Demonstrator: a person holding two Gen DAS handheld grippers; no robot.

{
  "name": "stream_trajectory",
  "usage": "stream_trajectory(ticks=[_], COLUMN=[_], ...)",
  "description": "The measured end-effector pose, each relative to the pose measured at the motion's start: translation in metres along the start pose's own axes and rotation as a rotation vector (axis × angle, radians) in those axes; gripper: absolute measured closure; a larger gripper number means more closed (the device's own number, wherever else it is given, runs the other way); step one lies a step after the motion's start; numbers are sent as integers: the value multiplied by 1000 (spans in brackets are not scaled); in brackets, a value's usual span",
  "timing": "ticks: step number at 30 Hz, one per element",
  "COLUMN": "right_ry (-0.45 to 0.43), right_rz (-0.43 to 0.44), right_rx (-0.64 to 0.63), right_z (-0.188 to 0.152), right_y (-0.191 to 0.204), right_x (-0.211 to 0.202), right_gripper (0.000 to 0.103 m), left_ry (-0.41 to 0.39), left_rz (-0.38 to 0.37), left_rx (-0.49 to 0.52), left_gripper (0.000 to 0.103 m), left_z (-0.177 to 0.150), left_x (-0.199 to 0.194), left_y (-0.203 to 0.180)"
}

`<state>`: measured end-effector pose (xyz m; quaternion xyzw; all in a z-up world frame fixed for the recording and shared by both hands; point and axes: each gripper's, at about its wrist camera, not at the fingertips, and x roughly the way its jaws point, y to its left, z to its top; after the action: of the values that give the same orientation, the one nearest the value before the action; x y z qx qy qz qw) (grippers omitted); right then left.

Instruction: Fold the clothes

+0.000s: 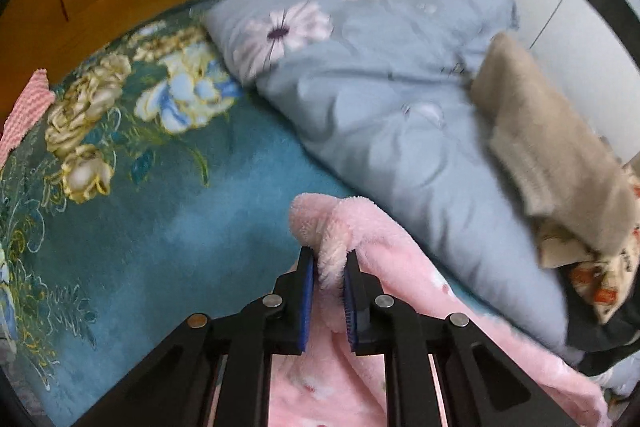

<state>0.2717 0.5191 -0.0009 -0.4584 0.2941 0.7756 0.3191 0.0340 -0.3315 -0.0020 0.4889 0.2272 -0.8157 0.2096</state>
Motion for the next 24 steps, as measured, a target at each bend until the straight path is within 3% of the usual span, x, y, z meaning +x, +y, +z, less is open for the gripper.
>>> stream_trajectory(ticks=[3, 6, 10, 14, 16, 19, 22, 24], right_ry=[38, 26, -15, -57, -82, -90, -32, 24], right_rz=[74, 145, 249, 409, 470, 536, 457, 440], right_rx=[99, 139, 206, 293, 326, 420, 433, 445], right_z=[-4, -6, -13, -27, -28, -13, 9, 10], right_y=[-9, -11, -25, -48, -58, -76, -72, -67], right_x=[16, 8, -18, -65, -90, -104, -72, -44], right_gripper=[94, 94, 94, 94, 94, 94, 94, 94], left_ry=[10, -23, -66, -113, -181, -197, -117, -65], left_rz=[15, -10, -58, -107, -73, -14, -2, -17], left_rx=[18, 32, 23, 14, 47, 98, 92, 87], left_gripper=[89, 89, 89, 91, 94, 95, 95, 95], left_z=[0, -1, -10, -18, -9, 22, 36, 28], left_x=[10, -7, -35, -81, -106, -98, -63, -46], left_y=[-11, -15, -3, 18, 24, 18, 2, -3])
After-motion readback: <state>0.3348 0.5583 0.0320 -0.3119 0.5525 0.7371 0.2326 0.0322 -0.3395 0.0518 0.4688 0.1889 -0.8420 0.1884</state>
